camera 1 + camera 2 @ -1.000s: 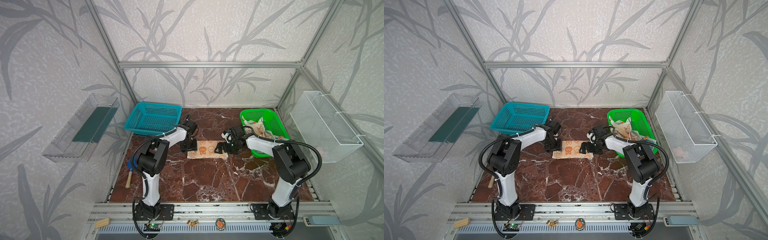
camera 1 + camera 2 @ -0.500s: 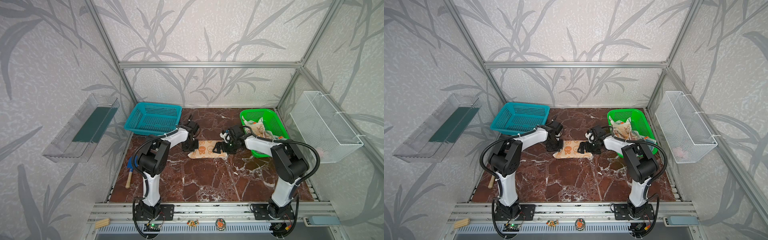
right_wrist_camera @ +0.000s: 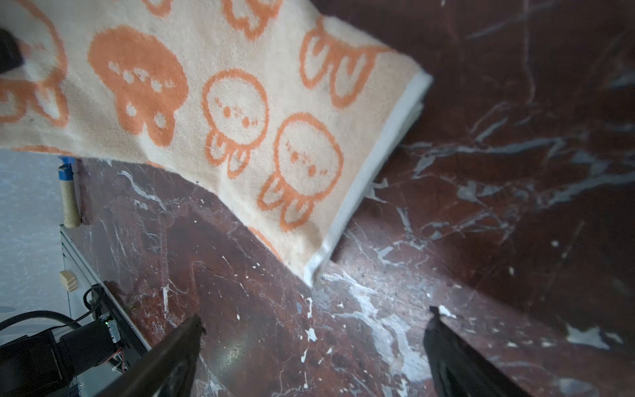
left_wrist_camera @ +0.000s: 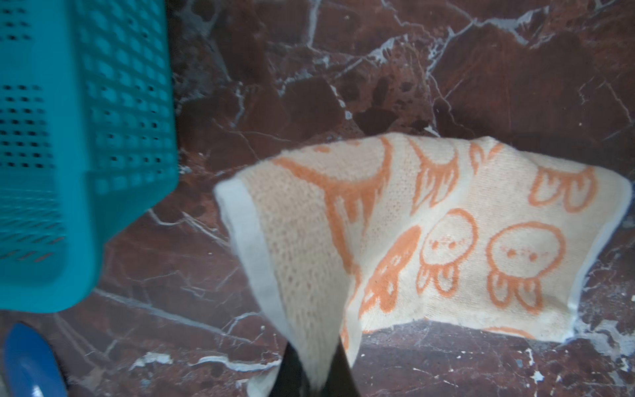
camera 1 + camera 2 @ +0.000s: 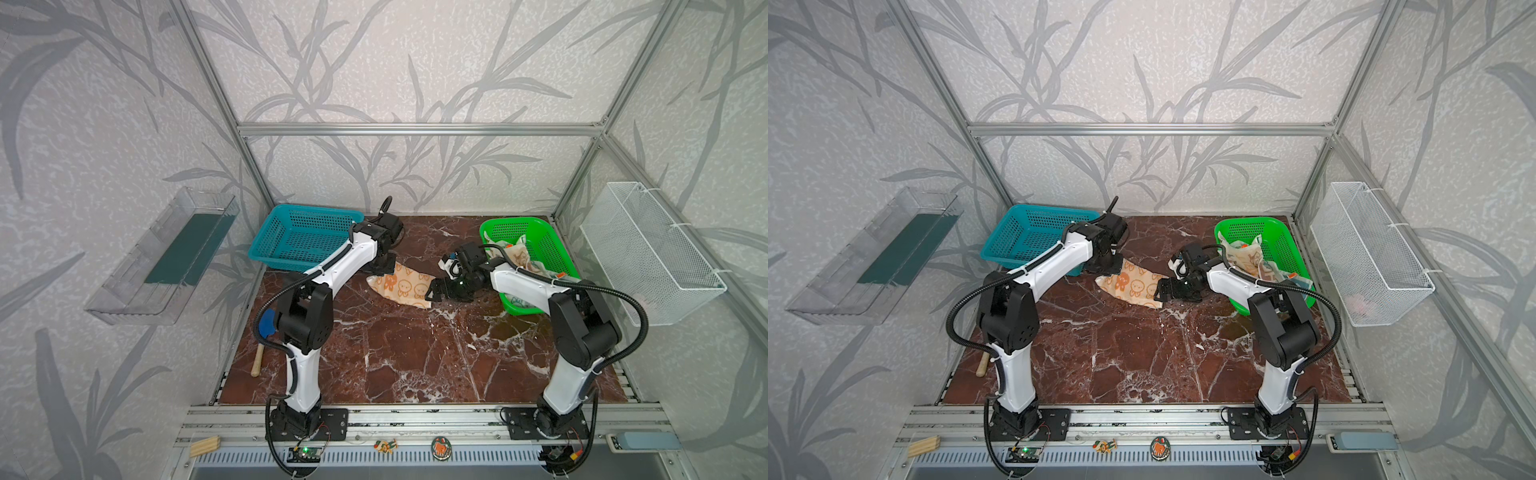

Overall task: Fold and stack the towels
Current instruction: 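Carry the folded towel with the left gripper into the teal basket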

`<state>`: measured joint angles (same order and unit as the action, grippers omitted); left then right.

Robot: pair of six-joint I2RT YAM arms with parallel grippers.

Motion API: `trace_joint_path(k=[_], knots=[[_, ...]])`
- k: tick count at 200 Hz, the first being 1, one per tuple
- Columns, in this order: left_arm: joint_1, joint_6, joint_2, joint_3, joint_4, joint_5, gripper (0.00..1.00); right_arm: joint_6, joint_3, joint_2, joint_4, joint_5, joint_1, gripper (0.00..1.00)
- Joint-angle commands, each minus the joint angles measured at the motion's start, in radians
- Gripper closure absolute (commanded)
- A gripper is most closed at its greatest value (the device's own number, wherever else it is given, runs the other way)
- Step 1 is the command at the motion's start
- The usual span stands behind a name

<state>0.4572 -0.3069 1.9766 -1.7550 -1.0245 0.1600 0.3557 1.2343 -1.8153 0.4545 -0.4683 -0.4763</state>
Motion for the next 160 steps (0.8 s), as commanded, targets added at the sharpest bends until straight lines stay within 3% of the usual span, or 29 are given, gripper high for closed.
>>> trace_joint_path(k=[1, 31, 52, 90, 160], knots=[[-0.005, 0.084, -0.013, -0.085, -0.107, 0.160, 1.00, -0.038, 0.112, 0.022, 0.071, 0.012, -0.015, 0.01], [-0.013, 0.179, 0.019, -0.223, -0.136, 0.325, 1.00, -0.046, 0.246, 0.000, 0.110, 0.017, -0.038, 0.01], [-0.043, 0.258, 0.038, -0.321, -0.132, 0.362, 1.00, -0.040, 0.317, -0.026, 0.131, 0.020, -0.051, 0.01], [-0.148, 0.362, 0.079, -0.446, -0.137, 0.296, 1.00, -0.001, 0.364, -0.050, 0.105, 0.022, -0.067, 0.01], [-0.298, 0.518, 0.104, -0.361, 0.012, 0.148, 1.00, -0.016, 0.514, -0.130, 0.161, 0.049, -0.113, 0.01]])
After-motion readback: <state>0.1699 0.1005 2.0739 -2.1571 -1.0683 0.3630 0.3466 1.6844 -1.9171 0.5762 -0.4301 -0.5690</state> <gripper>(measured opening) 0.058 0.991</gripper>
